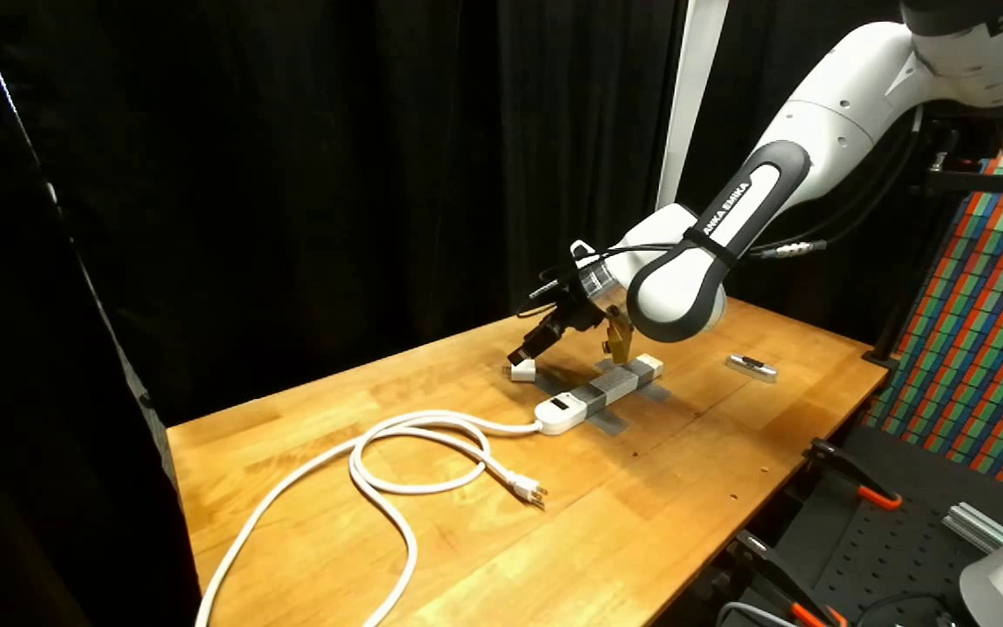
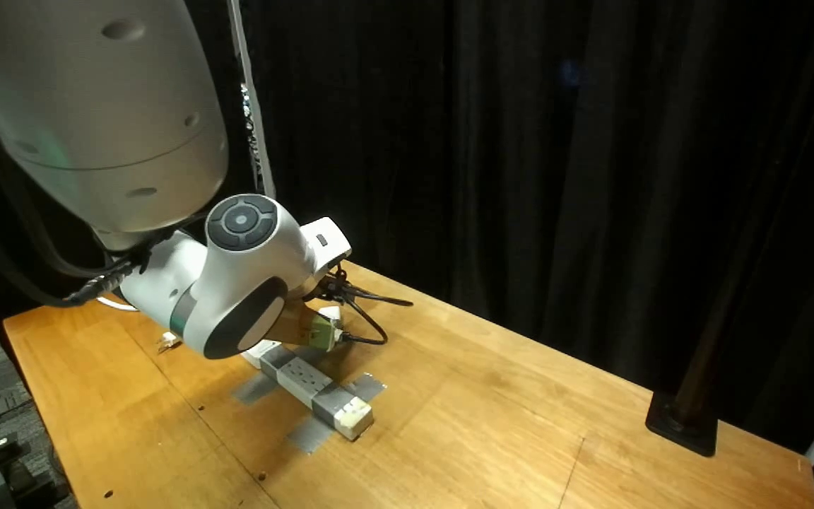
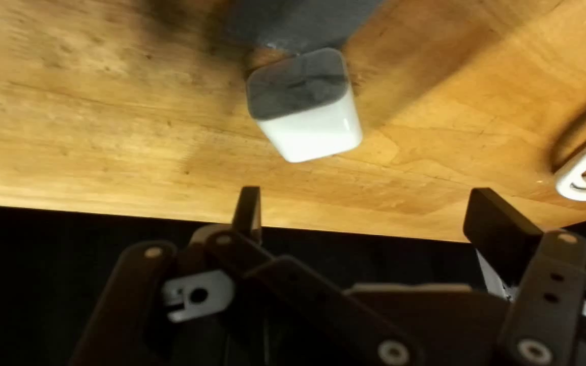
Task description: Plug the charger head into the adapter
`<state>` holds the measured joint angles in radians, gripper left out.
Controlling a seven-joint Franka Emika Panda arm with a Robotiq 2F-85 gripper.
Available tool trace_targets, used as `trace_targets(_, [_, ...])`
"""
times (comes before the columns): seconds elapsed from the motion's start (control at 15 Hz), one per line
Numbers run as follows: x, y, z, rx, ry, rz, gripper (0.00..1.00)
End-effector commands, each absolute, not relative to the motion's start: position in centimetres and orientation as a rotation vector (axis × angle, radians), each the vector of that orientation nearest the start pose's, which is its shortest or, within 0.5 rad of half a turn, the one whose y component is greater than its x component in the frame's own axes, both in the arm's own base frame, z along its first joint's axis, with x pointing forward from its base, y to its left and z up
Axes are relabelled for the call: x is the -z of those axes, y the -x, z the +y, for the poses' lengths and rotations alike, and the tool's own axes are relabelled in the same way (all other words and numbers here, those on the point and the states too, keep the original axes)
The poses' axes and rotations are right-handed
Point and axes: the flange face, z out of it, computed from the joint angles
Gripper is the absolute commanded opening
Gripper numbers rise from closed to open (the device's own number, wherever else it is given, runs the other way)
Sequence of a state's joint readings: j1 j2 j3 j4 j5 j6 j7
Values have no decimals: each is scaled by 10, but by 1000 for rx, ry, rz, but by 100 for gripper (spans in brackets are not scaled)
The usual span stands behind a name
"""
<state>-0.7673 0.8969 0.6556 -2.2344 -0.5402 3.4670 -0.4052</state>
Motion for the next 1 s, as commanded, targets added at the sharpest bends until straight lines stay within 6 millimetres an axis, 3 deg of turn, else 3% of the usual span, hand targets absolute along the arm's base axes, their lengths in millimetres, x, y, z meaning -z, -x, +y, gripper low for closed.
trace_targets(0.0, [-124,-553,0,1082,2566,-756,100])
trace_targets(0.33, [-109,-552,-11,1106,2584,-787,100])
trace_targets(0.8, [-93,-547,-5,1135,2561,-888,100])
trace_targets(0.87, [-92,-547,-2,1142,2551,-905,75])
trace_targets(0.93, [-92,-547,-1,1151,2547,-924,73])
